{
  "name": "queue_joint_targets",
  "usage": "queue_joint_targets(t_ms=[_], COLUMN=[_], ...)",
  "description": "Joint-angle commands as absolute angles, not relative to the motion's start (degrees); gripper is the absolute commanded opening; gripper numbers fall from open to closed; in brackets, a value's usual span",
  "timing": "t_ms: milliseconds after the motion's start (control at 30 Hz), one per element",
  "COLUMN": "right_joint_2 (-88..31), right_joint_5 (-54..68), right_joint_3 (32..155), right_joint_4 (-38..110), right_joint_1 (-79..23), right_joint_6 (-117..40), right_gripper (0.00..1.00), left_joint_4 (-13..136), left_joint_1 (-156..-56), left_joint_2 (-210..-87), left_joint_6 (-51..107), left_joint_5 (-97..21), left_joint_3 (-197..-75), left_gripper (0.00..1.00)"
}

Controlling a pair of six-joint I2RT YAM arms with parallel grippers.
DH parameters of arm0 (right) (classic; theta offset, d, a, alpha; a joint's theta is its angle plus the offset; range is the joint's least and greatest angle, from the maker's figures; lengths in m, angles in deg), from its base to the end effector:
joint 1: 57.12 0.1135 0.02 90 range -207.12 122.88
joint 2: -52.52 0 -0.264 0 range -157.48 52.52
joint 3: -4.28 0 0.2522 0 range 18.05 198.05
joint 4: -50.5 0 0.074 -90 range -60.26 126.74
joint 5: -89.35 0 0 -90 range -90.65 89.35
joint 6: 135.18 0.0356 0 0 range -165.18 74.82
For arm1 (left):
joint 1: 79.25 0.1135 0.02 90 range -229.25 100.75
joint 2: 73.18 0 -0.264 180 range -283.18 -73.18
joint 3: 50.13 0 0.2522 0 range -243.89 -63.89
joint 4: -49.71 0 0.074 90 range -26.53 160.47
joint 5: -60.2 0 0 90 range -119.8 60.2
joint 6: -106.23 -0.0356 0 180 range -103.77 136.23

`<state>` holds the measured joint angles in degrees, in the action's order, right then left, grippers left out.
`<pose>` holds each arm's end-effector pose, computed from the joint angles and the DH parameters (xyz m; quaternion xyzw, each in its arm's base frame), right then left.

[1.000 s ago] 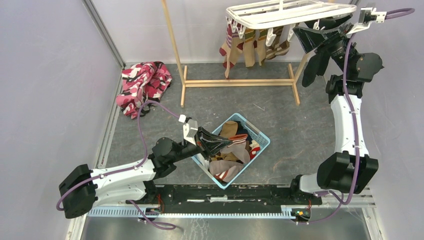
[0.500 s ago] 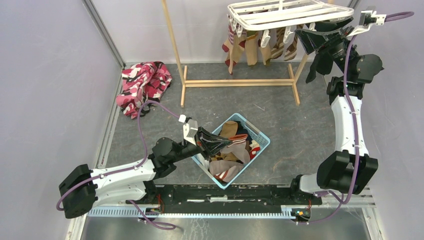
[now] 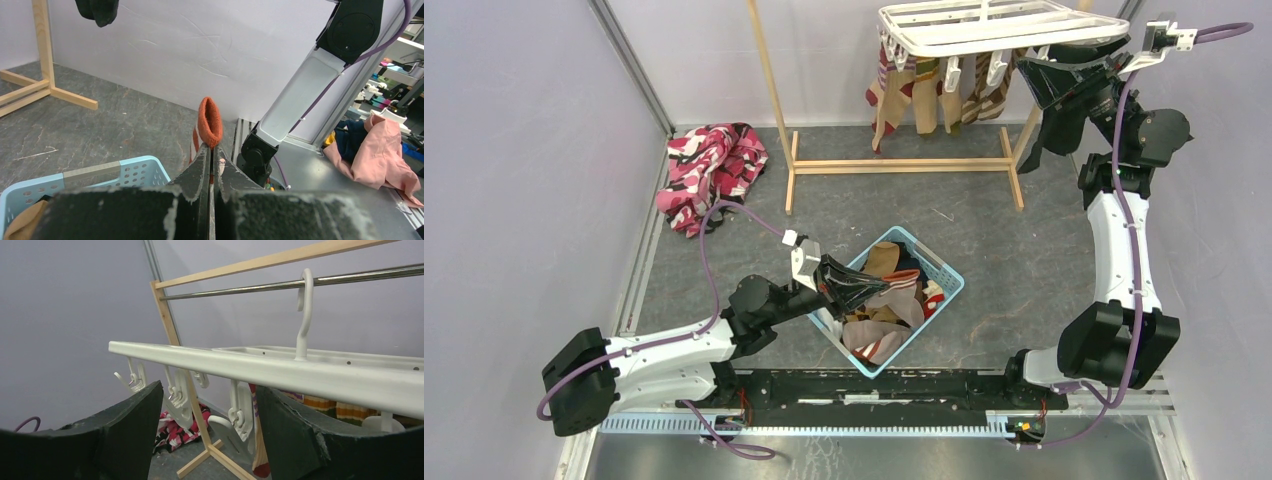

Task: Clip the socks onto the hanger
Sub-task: Open the clamp at the hanger.

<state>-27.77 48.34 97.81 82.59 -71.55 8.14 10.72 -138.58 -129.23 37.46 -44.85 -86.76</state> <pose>0.2870 -0.0461 0.5007 -0.1257 0.5009 0.4288 0.7413 0.1005 -0.1875 0.2849 0.2877 0.5054 -0.5813 0.5691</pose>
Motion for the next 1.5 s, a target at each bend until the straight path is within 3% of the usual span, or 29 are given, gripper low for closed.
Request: queue_joint_targets(t_ms=[0, 367, 567, 767, 900, 1233, 1333, 1467], right_joint_2=[-25.98, -25.87, -23.91, -18.18, -14.23, -3.44, -1.68, -3.01], right_joint_5=[49.05, 49.66, 51.41, 52.15, 51.39, 50.81, 61.42, 74.41], right_joint_3=[98.41, 98.21, 99.06, 96.71, 95.74, 85.57, 82.14, 78.29], right_joint_4=[86.09, 86.71, 78.12, 60.06, 43.67, 18.65, 5.24, -23.26], right_joint_1=[-72.0, -72.15, -73.05, -73.6, -74.65, -79.34, -79.44, -78.59], right_joint_6=[9.02, 9.08, 0.16, -21.95, -36.8, -65.59, -87.75, -127.55], right_gripper=[0.73, 0.69, 0.85, 0.94, 0.96, 0.98, 0.98, 0.98], left_joint_4=[9.12, 9.2, 10.3, 14.28, 17.4, 22.76, 23.9, 25.21], left_joint_1=[-138.87, -138.98, -139.08, -139.07, -139.08, -139.1, -139.09, -139.09], left_joint_2=[-129.02, -129.0, -128.99, -129.12, -129.3, -132.47, -134.78, -138.39], left_joint_6=[39.52, 39.52, 38.9, 35.63, 32.68, 26.62, 24.29, 19.65], left_joint_5=[-43.87, -43.71, -44.1, -44.26, -44.31, -44.86, -45.25, -45.8], left_joint_3=[-88.5, -88.54, -89.63, -92.17, -94.14, -100.46, -102.66, -105.65], left_gripper=[0.02, 0.02, 0.02, 0.02, 0.02, 0.02, 0.02, 0.02])
